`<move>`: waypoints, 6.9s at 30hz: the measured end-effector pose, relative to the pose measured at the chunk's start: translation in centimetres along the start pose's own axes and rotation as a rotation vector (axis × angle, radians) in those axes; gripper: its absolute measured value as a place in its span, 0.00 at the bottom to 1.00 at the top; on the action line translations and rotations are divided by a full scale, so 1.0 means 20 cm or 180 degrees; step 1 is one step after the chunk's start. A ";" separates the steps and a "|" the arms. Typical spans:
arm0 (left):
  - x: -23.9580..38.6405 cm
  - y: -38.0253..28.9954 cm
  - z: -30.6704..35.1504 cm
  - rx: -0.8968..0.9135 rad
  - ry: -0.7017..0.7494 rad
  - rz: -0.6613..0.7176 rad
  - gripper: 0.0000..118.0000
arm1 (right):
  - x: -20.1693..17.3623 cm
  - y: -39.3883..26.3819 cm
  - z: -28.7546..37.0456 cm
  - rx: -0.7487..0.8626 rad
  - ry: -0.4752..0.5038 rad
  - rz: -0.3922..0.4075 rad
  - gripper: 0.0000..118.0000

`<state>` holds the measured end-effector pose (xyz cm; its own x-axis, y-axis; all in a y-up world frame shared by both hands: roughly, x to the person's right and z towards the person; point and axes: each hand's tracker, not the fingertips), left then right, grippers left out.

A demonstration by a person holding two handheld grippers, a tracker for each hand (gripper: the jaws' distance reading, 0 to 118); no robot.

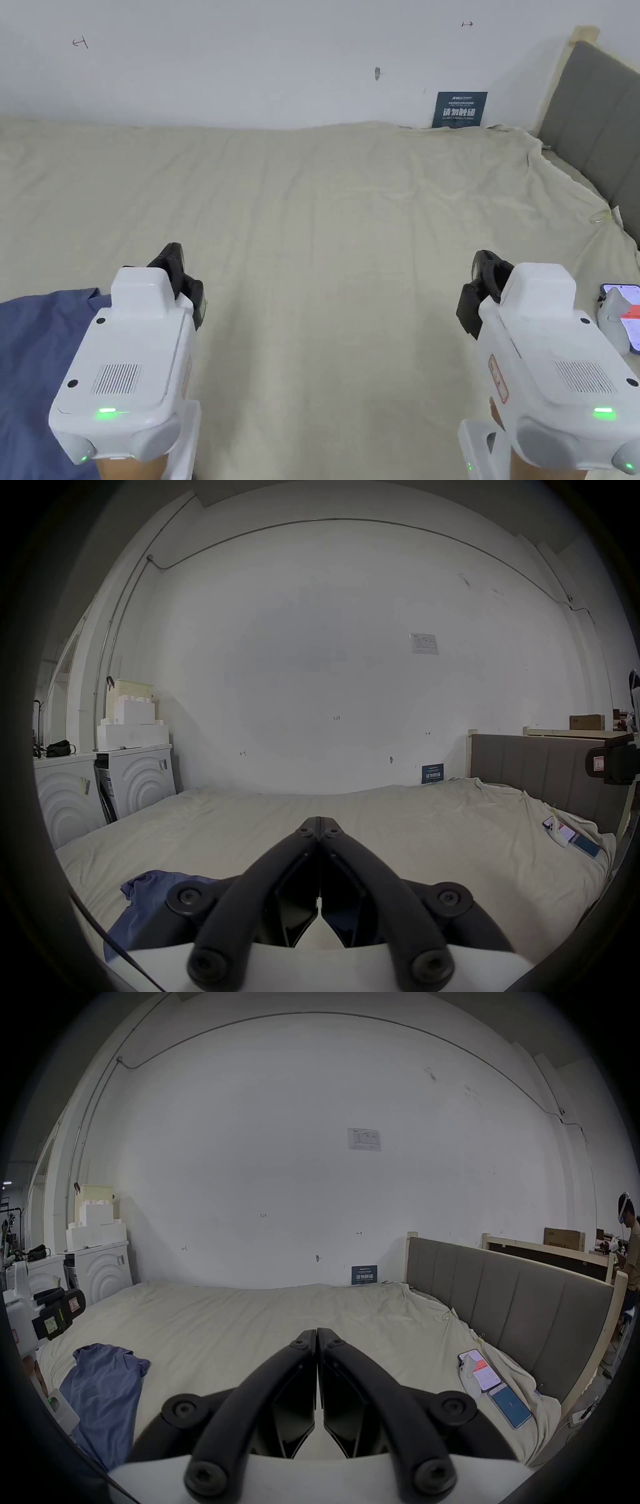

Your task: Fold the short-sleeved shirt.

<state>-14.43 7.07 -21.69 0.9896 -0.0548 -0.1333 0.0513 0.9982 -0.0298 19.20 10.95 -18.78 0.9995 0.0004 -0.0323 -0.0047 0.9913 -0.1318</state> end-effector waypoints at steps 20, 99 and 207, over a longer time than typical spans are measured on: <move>-0.05 0.02 0.00 0.0018 0.0057 0.0037 0.00 | 0.00 0.00 -0.01 -0.0004 0.0004 -0.0037 0.00; -1.14 -0.83 -0.52 -0.3296 0.0985 0.0992 0.92 | -0.64 -0.16 -0.44 -0.0273 0.0918 0.0175 0.00; -0.07 0.26 -0.14 0.0087 0.0089 -0.0071 0.00 | 0.18 0.18 -0.02 0.0367 -0.0031 -0.0015 0.00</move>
<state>-15.87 12.24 -24.54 0.9840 -0.0772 -0.1607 0.0772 0.9970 -0.0060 22.71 14.45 -19.69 0.9997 -0.0035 -0.0223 0.0031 0.9998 -0.0172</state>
